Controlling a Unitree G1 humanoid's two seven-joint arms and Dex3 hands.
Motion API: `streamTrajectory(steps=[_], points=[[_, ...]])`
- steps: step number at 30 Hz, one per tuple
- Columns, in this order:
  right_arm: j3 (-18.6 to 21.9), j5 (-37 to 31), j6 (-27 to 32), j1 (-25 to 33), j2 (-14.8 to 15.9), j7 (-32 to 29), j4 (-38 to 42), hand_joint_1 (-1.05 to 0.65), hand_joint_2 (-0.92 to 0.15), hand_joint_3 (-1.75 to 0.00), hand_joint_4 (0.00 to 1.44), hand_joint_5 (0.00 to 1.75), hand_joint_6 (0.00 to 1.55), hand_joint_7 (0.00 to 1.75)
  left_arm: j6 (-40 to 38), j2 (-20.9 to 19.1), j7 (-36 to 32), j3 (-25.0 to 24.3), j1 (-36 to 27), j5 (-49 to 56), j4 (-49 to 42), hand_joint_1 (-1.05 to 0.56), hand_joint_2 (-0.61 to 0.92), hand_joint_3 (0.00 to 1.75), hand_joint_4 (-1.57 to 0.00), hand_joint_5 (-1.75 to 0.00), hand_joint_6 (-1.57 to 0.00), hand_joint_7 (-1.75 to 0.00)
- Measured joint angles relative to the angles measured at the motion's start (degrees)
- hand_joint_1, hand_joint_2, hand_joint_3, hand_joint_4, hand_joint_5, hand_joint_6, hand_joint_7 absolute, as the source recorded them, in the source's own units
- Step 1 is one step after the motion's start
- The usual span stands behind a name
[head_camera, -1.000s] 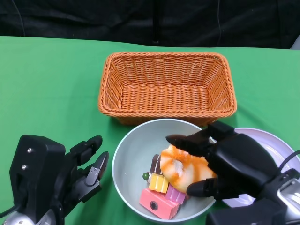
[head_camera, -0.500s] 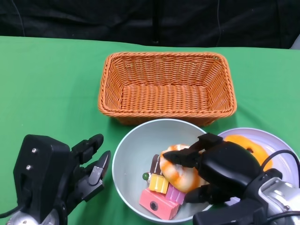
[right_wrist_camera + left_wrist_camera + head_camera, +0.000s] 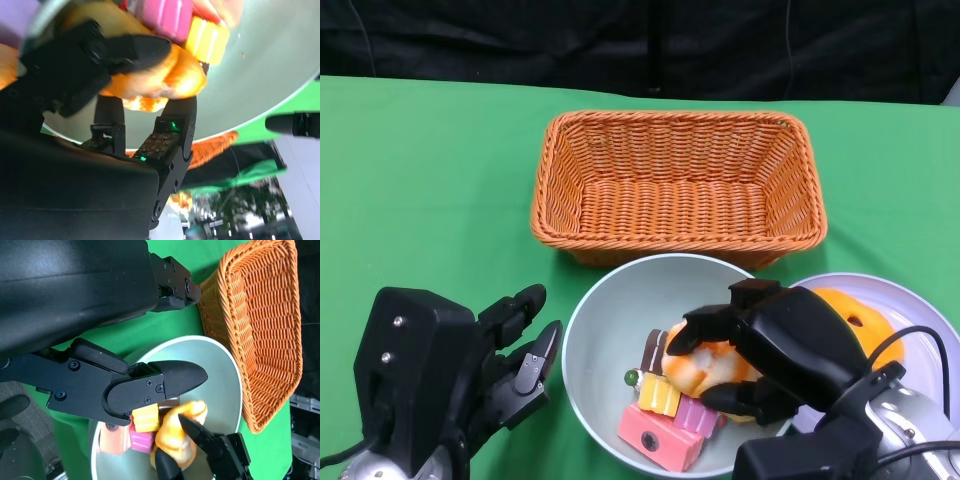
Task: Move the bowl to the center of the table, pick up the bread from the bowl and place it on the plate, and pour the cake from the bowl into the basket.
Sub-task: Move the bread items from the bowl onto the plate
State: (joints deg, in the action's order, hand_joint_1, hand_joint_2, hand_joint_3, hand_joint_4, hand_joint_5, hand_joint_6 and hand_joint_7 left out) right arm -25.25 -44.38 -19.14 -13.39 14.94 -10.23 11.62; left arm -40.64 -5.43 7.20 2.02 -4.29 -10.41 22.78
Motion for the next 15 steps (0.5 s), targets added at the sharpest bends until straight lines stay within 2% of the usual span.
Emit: streamTrajectory(steps=[6,9,12,15], points=[[0.66,1.22,-3.27,0.16,-0.36,-4.18,0.53,-0.16,-0.30,-1.46,1.05,1.75,0.78,1.75,2.80,-0.59,0.01,0.52,-0.28,1.81,0.02,-0.69,0.92,0.67,-0.02,-0.28,-0.17,-0.01],[2.05,3.79,-4.52,0.54,-1.15,-4.71,0.36,-0.16,-0.24,-1.55,1.06,1.75,0.79,1.75,9.37,-1.72,0.01,1.66,-1.47,4.78,-0.20,-0.67,0.92,0.65,-0.01,-0.38,-0.18,-0.02],[3.32,6.87,-5.23,1.34,-1.57,-4.50,-0.83,-0.18,-0.24,-1.61,1.05,1.75,0.78,1.75,16.38,-2.06,-0.42,2.02,-2.30,8.20,-1.58,-0.70,0.92,0.58,0.00,-0.46,-0.22,-0.03],[4.64,11.53,-5.58,2.49,-2.47,-2.20,-3.05,-0.21,-0.22,-1.67,1.03,1.75,0.78,1.75,24.17,-4.04,-1.28,2.80,-3.19,13.52,-3.66,-0.67,0.92,0.60,0.00,-0.50,-0.21,-0.03]])
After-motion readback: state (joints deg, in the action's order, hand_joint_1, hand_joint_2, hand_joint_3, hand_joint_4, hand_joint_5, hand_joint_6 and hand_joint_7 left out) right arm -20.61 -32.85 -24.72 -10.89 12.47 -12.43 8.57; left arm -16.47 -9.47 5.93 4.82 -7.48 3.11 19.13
